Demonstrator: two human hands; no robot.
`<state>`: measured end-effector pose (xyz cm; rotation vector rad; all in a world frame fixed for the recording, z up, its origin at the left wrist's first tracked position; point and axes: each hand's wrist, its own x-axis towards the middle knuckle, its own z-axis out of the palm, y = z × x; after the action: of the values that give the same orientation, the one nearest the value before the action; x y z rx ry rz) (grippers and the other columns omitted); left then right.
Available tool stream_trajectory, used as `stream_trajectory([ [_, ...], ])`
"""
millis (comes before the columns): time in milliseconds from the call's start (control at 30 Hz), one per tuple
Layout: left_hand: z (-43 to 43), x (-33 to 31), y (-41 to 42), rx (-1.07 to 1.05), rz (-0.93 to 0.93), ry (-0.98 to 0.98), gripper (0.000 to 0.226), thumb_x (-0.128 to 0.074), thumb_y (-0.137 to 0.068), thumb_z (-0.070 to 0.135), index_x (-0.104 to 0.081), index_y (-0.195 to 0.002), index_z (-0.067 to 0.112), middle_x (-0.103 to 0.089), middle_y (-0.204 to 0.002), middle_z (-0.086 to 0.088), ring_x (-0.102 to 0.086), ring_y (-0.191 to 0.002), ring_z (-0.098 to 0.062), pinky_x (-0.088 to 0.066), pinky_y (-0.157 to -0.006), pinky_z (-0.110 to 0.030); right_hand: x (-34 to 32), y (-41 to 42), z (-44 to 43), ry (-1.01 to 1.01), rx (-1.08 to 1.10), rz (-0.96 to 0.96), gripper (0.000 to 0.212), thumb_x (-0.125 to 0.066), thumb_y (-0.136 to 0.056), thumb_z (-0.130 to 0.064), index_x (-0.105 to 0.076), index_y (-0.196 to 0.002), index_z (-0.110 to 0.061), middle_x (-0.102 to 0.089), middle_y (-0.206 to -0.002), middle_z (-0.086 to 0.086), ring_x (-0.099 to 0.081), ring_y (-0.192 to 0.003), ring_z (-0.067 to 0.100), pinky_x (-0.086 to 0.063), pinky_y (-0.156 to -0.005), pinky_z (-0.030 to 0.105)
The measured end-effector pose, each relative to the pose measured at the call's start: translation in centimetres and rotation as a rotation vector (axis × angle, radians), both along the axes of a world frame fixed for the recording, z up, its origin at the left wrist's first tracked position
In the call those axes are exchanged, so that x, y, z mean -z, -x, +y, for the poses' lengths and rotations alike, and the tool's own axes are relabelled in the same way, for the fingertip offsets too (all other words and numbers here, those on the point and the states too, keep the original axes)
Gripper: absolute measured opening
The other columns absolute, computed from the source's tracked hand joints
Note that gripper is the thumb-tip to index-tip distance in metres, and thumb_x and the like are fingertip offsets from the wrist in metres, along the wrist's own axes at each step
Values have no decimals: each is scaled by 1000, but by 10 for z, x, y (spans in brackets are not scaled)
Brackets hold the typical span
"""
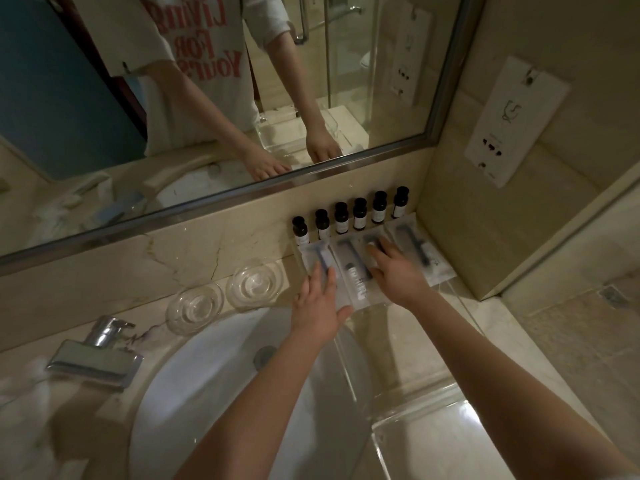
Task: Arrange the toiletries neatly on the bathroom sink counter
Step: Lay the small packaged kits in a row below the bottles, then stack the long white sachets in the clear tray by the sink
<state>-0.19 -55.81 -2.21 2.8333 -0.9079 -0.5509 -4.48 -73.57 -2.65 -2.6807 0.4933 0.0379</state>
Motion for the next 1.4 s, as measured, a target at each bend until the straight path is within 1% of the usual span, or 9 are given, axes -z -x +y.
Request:
stream_trajectory([
  [100, 2, -6, 0, 2, 12, 10, 77, -38, -94, 51, 5, -150, 22, 13, -159, -5, 4, -147, -28, -14, -119, -45, -10, 4, 3, 42, 1, -2, 54, -46, -95, -24, -29, -146, -21, -20, -157, 8, -36, -136, 30, -40, -106, 41],
  [200, 8, -17, 1, 0, 29, 25, 75, -37, -95, 49, 3, -151, 20, 10, -160, -5, 5, -148, -27, -12, -119, -45, -26, 10, 10, 101, -28, -6, 53, -46, -95, -25, -30, -145, -18, -22, -157, 9, -31, -139, 30, -38, -106, 42],
  [367, 33, -42, 4, -29, -12, 66, 71, -39, -95, 47, -9, -151, 16, -5, -160, -7, 1, -148, -27, -12, -119, -46, -51, 28, 42, 193, -72, -3, 48, -42, -97, -29, -34, -143, -17, -25, -156, 8, -25, -142, 28, -32, -108, 41],
  [533, 87, -64, 6, -37, -99, 6, 60, -44, -93, 44, -33, -144, 15, -26, -154, -10, -17, -143, -29, -25, -114, -46, -67, 43, 93, 205, -155, 20, 44, -50, -92, -31, -46, -134, -18, -44, -144, 5, -36, -135, 27, -35, -104, 41],
  [733, 181, -72, 23, -163, -88, -10, 51, -49, -89, 43, -49, -131, 15, -41, -143, -10, -33, -134, -29, -34, -106, -40, -77, 49, 177, 163, -313, 41, 45, -49, -92, -33, -46, -134, -18, -50, -138, 6, -42, -128, 27, -37, -101, 39],
  [900, 278, -60, 41, -306, -13, -27, 51, -48, -90, 46, -51, -129, 13, -47, -137, -9, -41, -128, -29, -38, -104, -39, -80, 47, 261, 148, -463, 80, 44, -47, -93, -33, -45, -136, -20, -47, -141, 3, -41, -129, 25, -36, -104, 39],
  [1167, 427, -38, 67, -570, 119, -86, 55, -46, -93, 44, -45, -136, 10, -45, -140, -12, -43, -128, -31, -37, -104, -37, -51, 37, 398, 110, -691, 180, 46, -47, -94, -32, -41, -138, -20, -46, -141, 7, -42, -127, 28, -39, -100, 42],
  [1300, 488, -23, 76, -699, 173, -104, 52, -49, -92, 43, -49, -132, 10, -49, -135, -13, -48, -123, -31, -44, -99, -38, -29, 27, 458, 146, -797, 209, 51, -50, -90, -25, -38, -139, -18, -47, -136, 9, -47, -121, 30, -46, -95, 43],
  [1400, 520, -15, 80, -777, 156, -159, 52, -49, -91, 43, -47, -133, 12, -43, -139, -11, -42, -127, -31, -41, -101, -40, -13, 22, 495, 202, -948, 219, 60, -52, -89, -18, -29, -145, -20, -33, -150, 11, -36, -134, 31, -42, -101, 44],
])
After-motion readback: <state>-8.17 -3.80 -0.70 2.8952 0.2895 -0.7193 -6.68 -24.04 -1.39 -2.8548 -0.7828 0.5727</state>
